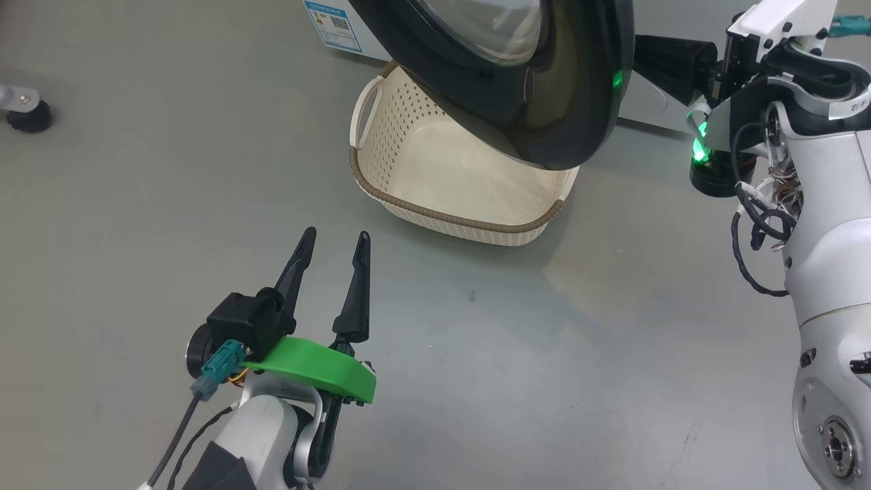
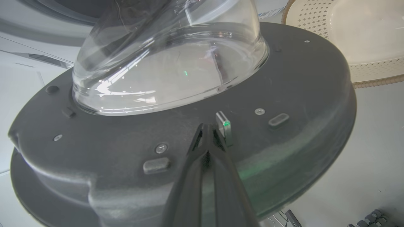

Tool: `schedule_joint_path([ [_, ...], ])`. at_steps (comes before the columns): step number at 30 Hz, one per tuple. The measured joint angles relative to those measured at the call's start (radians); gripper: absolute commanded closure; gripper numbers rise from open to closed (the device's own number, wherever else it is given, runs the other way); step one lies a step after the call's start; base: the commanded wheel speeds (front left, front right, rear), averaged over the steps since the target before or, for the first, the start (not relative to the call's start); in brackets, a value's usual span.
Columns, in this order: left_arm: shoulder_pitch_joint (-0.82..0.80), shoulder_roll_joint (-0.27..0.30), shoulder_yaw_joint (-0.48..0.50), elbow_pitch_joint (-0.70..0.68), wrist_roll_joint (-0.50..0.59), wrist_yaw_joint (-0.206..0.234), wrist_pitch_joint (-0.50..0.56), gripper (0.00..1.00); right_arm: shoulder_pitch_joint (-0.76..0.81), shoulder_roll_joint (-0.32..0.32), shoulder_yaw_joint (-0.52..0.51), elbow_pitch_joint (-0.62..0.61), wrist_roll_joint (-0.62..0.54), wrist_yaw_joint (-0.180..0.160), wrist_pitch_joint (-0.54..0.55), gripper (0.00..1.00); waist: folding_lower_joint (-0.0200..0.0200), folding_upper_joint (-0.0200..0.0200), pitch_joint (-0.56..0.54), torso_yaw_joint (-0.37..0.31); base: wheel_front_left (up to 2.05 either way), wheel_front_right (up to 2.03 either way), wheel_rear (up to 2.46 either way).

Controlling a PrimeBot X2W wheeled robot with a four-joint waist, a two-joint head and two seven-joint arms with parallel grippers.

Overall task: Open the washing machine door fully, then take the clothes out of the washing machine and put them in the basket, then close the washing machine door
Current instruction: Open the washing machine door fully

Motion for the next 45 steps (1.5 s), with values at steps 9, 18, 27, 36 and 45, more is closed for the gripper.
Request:
schedule_joint_path([
  [9, 0.005, 0.0, 0.0, 0.0, 0.016, 0.0, 0.0, 0.0, 0.021, 0.008, 0.02, -0.001, 0.023, 0.0, 0.018, 1.0, 0.0, 0.0, -0.015, -0.004, 0.0, 0.0, 0.0],
  [18, 0.019, 0.0, 0.0, 0.0, 0.016, 0.0, 0.0, 0.0, 0.041, 0.014, 0.055, -0.01, 0.051, 0.0, 0.044, 1.0, 0.0, 0.0, -0.025, -0.007, 0.0, 0.0, 0.0],
  [27, 0.019, 0.0, -0.007, -0.001, 0.016, -0.001, 0.0, 0.0, 0.057, 0.014, 0.126, -0.042, 0.16, 0.0, 0.075, 1.0, 0.0, 0.0, -0.024, -0.001, 0.0, 0.0, 0.0],
  [36, 0.02, 0.0, -0.009, -0.001, 0.016, -0.001, 0.0, 0.0, 0.082, 0.014, 0.214, -0.077, 0.224, 0.0, 0.078, 1.0, 0.0, 0.0, -0.02, 0.01, 0.0, 0.0, 0.0],
  [45, 0.019, 0.0, -0.01, -0.002, 0.016, -0.001, 0.0, 0.0, 0.113, 0.014, 0.303, -0.121, 0.287, 0.0, 0.077, 1.0, 0.0, 0.0, -0.019, 0.014, 0.0, 0.0, 0.0],
])
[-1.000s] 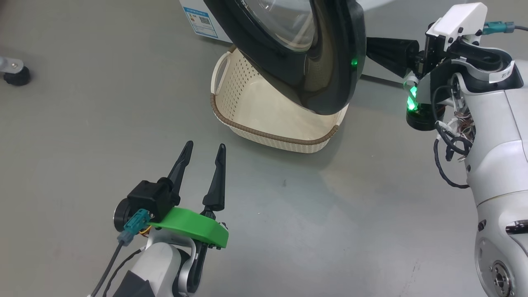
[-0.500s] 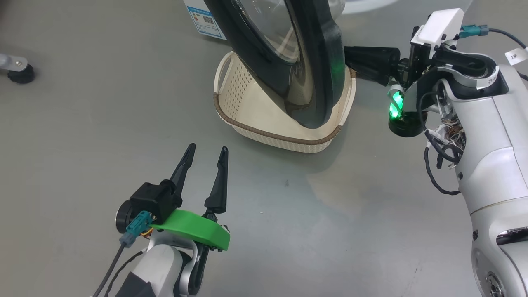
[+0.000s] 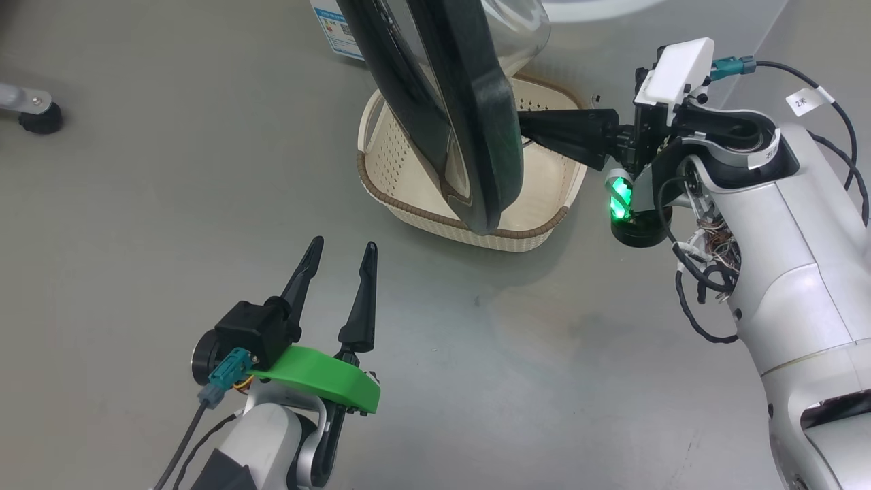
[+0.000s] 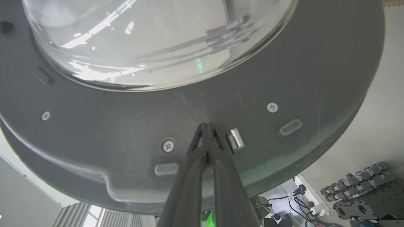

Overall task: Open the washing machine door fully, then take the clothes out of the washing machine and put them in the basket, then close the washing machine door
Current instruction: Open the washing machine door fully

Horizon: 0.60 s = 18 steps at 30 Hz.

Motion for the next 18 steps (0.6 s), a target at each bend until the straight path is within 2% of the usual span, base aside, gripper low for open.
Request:
schedule_joint_path([
  [18, 0.0, 0.0, -0.002, -0.002, 0.0, 0.0, 0.0, 0.0, 0.043, -0.001, 0.149, -0.087, 0.115, 0.0, -0.047, 1.0, 0.0, 0.0, 0.001, -0.002, 0.0, 0.0, 0.0],
])
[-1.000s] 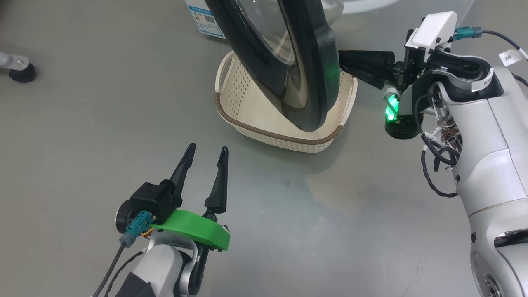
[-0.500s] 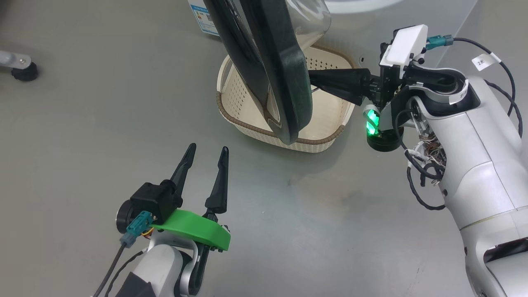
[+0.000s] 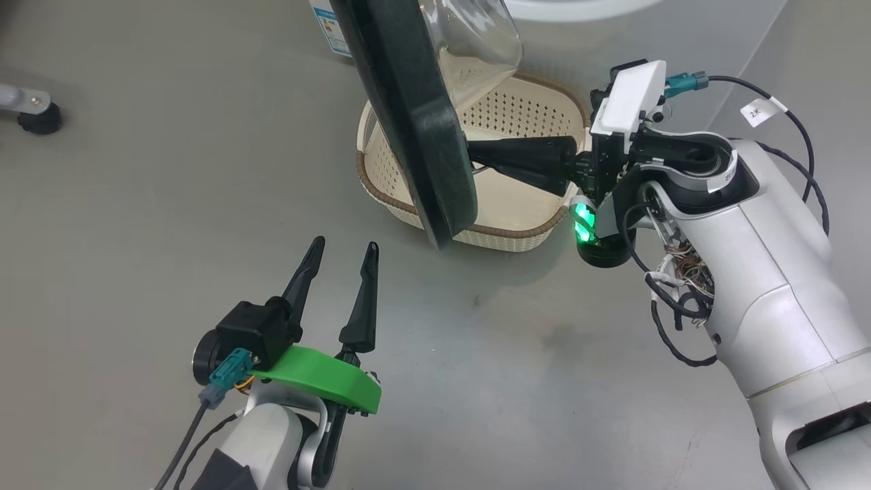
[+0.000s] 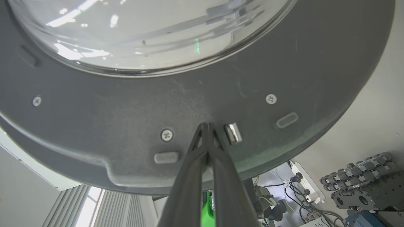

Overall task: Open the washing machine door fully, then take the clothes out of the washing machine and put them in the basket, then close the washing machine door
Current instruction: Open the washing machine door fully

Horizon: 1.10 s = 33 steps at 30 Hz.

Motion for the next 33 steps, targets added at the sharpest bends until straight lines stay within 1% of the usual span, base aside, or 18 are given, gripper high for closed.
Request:
schedule_joint_path([
  [6, 0.0, 0.0, -0.001, 0.0, 0.0, 0.0, 0.0, 0.0, 0.004, 0.001, 0.047, -0.028, 0.022, 0.0, -0.016, 1.0, 0.0, 0.0, 0.0, -0.001, 0.0, 0.0, 0.0],
  [11, 0.0, 0.0, 0.012, 0.002, 0.0, 0.0, 0.0, 0.0, 0.022, 0.002, 0.05, -0.025, 0.025, 0.0, -0.065, 1.0, 0.0, 0.0, -0.01, -0.005, 0.0, 0.0, 0.0],
  [13, 0.0, 0.0, 0.025, 0.003, 0.0, 0.0, 0.0, 0.0, 0.03, 0.004, 0.048, -0.023, 0.005, 0.002, -0.088, 1.0, 0.0, 0.0, -0.018, -0.009, 0.0, 0.0, 0.0],
  [15, 0.001, 0.0, 0.038, 0.006, 0.004, 0.0, 0.0, 0.0, 0.034, 0.006, 0.049, -0.023, -0.036, 0.025, -0.113, 1.0, 0.0, 0.0, -0.028, -0.016, 0.0, 0.0, 0.0],
  [17, 0.002, 0.0, 0.05, 0.009, 0.014, 0.0, 0.0, 0.0, 0.038, -0.006, 0.061, -0.025, -0.096, 0.063, -0.155, 1.0, 0.0, 0.0, -0.039, -0.024, 0.0, 0.0, 0.0],
  [19, 0.003, 0.0, 0.061, 0.014, 0.022, 0.0, 0.0, 0.0, 0.046, -0.037, 0.076, -0.032, -0.157, 0.105, -0.194, 1.0, 0.0, 0.0, -0.052, -0.034, 0.0, 0.0, 0.0],
  [20, 0.003, 0.0, 0.061, 0.014, 0.022, 0.0, 0.0, 0.0, 0.046, -0.037, 0.076, -0.032, -0.157, 0.105, -0.194, 1.0, 0.0, 0.0, -0.052, -0.034, 0.0, 0.0, 0.0],
  [22, 0.005, 0.0, 0.072, 0.021, 0.03, 0.0, 0.0, 0.0, 0.063, -0.07, 0.089, -0.04, -0.212, 0.145, -0.239, 1.0, 0.0, 0.0, -0.066, -0.045, 0.0, 0.0, 0.0],
  [23, 0.011, 0.0, 0.087, 0.029, 0.04, 0.0, 0.0, 0.0, 0.085, -0.102, 0.111, -0.047, -0.279, 0.186, -0.289, 1.0, 0.0, 0.0, -0.08, -0.057, 0.0, 0.0, 0.0],
  [24, 0.011, 0.0, 0.087, 0.029, 0.04, 0.0, 0.0, 0.0, 0.085, -0.102, 0.111, -0.047, -0.279, 0.186, -0.289, 1.0, 0.0, 0.0, -0.08, -0.057, 0.0, 0.0, 0.0],
  [26, 0.021, 0.001, 0.099, 0.036, 0.046, 0.0, 0.0, 0.0, 0.105, -0.135, 0.145, -0.055, -0.369, 0.23, -0.348, 1.0, 0.0, 0.0, -0.094, -0.072, 0.0, 0.0, 0.0],
  [27, 0.026, 0.001, 0.104, 0.039, 0.051, 0.0, 0.0, 0.0, 0.115, -0.151, 0.159, -0.059, -0.412, 0.243, -0.378, 1.0, -0.0001, 0.0, -0.101, -0.08, 0.0, 0.0, 0.0],
  [28, 0.031, 0.001, 0.11, 0.04, 0.058, -0.001, 0.0, 0.0, 0.126, -0.167, 0.17, -0.062, -0.453, 0.248, -0.411, 1.0, 0.0, 0.0, -0.108, -0.089, 0.0, 0.0, 0.0],
  [33, 0.053, 0.002, 0.139, 0.049, 0.078, -0.002, 0.0, 0.0, 0.194, -0.224, 0.211, -0.088, -0.623, 0.248, -0.59, 1.0, 0.0, 0.0, -0.143, -0.135, 0.0, 0.0, 0.0],
])
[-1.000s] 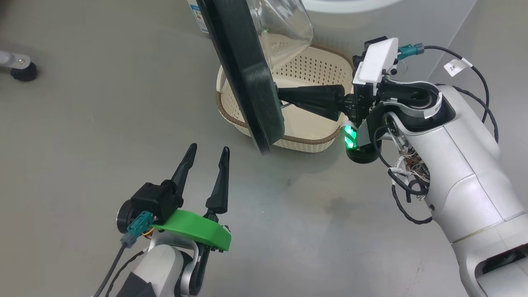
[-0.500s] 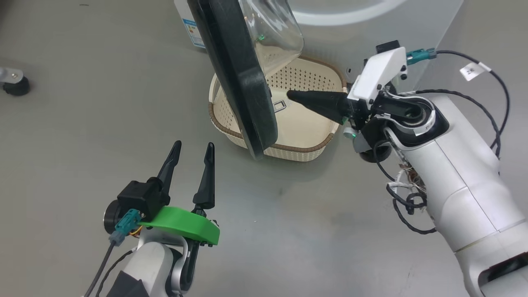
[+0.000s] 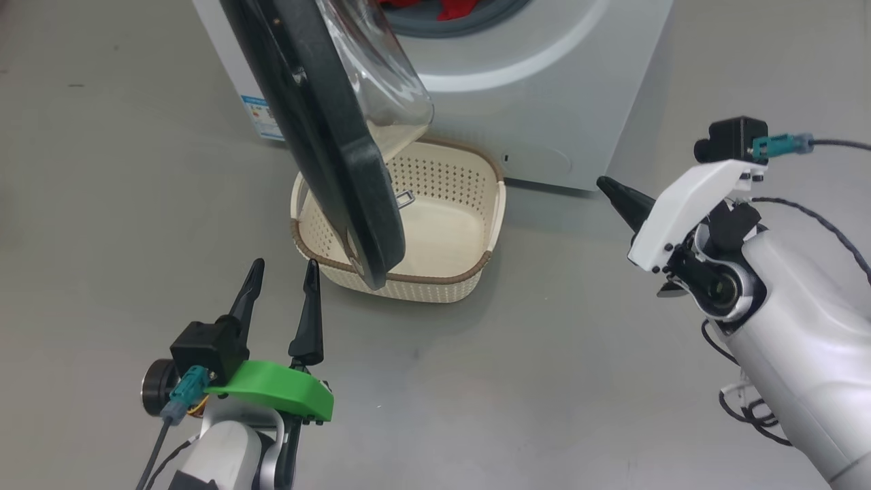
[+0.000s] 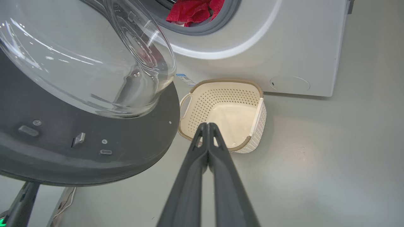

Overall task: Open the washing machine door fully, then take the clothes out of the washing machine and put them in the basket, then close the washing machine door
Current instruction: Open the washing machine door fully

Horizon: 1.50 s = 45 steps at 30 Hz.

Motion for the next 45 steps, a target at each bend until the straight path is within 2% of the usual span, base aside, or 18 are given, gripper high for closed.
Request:
schedule_joint_path([
  [3, 0.019, 0.002, 0.011, 0.005, 0.011, -0.008, 0.0, 0.0, 0.045, -0.036, 0.034, -0.023, -0.095, 0.0, -0.09, 1.0, 0.0, 0.0, -0.021, -0.03, 0.0, 0.0, 0.0],
  [9, 0.056, 0.002, 0.035, 0.014, 0.019, -0.009, 0.0, 0.0, 0.143, -0.07, 0.024, -0.056, -0.181, 0.0, -0.289, 1.0, 0.0, 0.0, -0.062, -0.087, 0.0, 0.0, 0.0],
  [15, 0.087, 0.002, 0.065, 0.014, 0.02, -0.017, 0.0, 0.0, 0.243, -0.086, -0.004, -0.077, -0.228, -0.002, -0.461, 1.0, 0.0, 0.0, -0.102, -0.13, 0.0, 0.0, 0.0],
  [20, 0.11, 0.003, 0.092, 0.014, 0.027, -0.017, 0.0, 0.0, 0.319, -0.083, -0.015, -0.088, -0.246, -0.028, -0.563, 1.0, 0.0, 0.0, -0.132, -0.158, 0.0, 0.0, 0.0],
  [31, 0.141, 0.003, 0.147, -0.009, 0.03, -0.025, 0.0, 0.0, 0.398, -0.053, -0.03, -0.157, -0.315, -0.065, -0.568, 1.0, 0.0, 0.0, -0.161, -0.21, 0.0, 0.0, 0.0],
  [37, 0.144, 0.004, 0.156, -0.011, 0.04, -0.034, 0.0, 0.0, 0.447, -0.044, -0.071, -0.2, -0.354, -0.091, -0.567, 1.0, 0.0, 0.0, -0.158, -0.222, 0.0, 0.0, 0.0],
  [38, 0.146, 0.004, 0.158, -0.012, 0.046, -0.034, 0.0, 0.0, 0.453, -0.039, -0.084, -0.212, -0.364, -0.098, -0.567, 0.81, 0.0, 0.0, -0.157, -0.223, 0.0, 0.0, 0.0],
  [39, 0.147, 0.004, 0.16, -0.012, 0.048, -0.034, 0.0, 0.0, 0.456, -0.034, -0.097, -0.223, -0.37, -0.1, -0.567, 0.38, 0.0, 0.0, -0.157, -0.224, 0.0, 0.0, 0.0],
  [40, 0.147, 0.004, 0.162, -0.013, 0.049, -0.034, 0.0, 0.0, 0.458, -0.03, -0.109, -0.233, -0.377, -0.105, -0.567, 0.0, 0.0, 0.0, -0.156, -0.225, 0.0, 0.0, 0.0],
  [45, 0.152, 0.004, 0.166, -0.013, 0.056, -0.035, 0.0, 0.0, 0.477, -0.015, -0.14, -0.273, -0.418, -0.109, -0.567, 0.0, 0.0, 0.0, -0.153, -0.231, 0.0, 0.0, 0.0],
])
